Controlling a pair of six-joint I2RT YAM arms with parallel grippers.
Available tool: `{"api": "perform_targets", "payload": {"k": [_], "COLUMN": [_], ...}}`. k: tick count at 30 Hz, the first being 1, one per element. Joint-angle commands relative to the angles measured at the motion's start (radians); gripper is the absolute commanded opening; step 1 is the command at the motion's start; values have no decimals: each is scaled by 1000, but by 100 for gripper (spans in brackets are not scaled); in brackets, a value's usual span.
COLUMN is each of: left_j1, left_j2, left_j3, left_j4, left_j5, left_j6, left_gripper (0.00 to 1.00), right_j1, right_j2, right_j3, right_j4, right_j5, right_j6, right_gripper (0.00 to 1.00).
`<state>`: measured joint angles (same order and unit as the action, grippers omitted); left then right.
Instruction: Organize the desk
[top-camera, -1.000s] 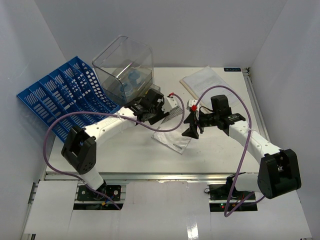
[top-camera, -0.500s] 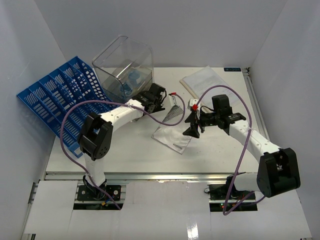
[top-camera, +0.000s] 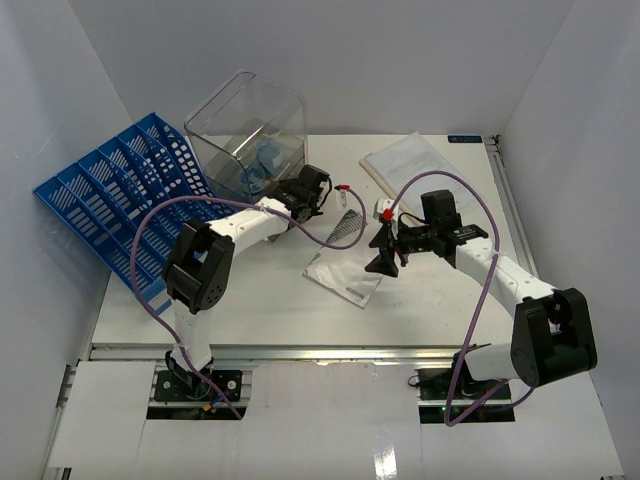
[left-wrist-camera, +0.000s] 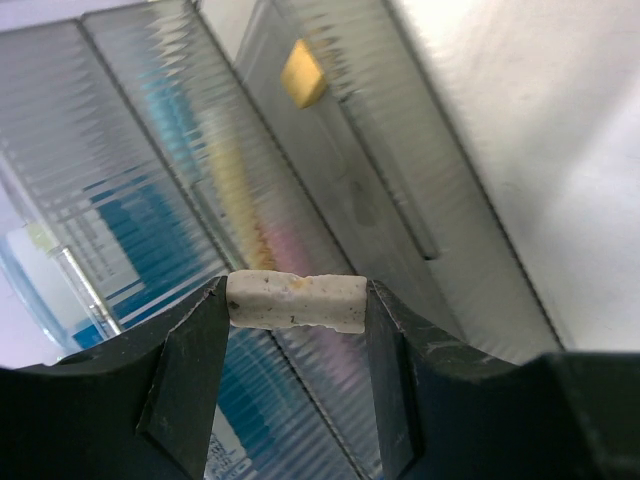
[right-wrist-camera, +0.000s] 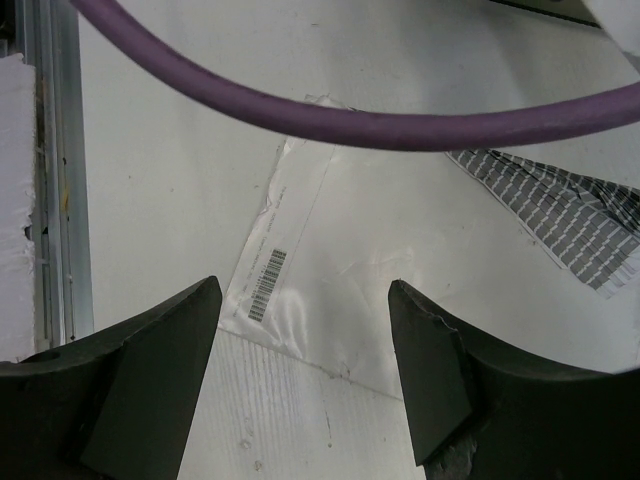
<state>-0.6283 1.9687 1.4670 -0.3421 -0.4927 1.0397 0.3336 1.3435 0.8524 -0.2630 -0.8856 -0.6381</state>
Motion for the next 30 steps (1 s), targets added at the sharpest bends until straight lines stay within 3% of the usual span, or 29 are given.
{"api": "perform_targets", "payload": {"k": [1, 9, 11, 17, 19, 20, 30], "left_j1": [15, 16, 16, 16, 15, 16, 13], "left_j2": [-7, 19, 18, 14, 12, 9, -25], "left_j3": [-5, -14, -23, -34, -36, -37, -71], "left_j4": [69, 74, 74, 78, 78, 77, 78], "left_j5": [-45, -78, -88, -112, -116, -116, -110], "left_j6": [22, -15, -26, -49, -55, -58, -93], "left_gripper": [11, 34, 46, 58, 77, 97, 98], "right_j1": [-5, -5, -5, -5, -5, -5, -5], "right_j2": [6, 2, 2, 0, -3, -3, -4], "right_j3": [-4, -4, -6, -3, -4, -3, -1], "right_j4": [8, 7, 5, 4, 5, 5, 6], "right_j5": [-19, -24, -25, -27, -27, -27, -29], "right_j6": [-14, -20, -20, -18, -17, -16, -14], "right_gripper": [74, 74, 74, 74, 74, 74, 74]}}
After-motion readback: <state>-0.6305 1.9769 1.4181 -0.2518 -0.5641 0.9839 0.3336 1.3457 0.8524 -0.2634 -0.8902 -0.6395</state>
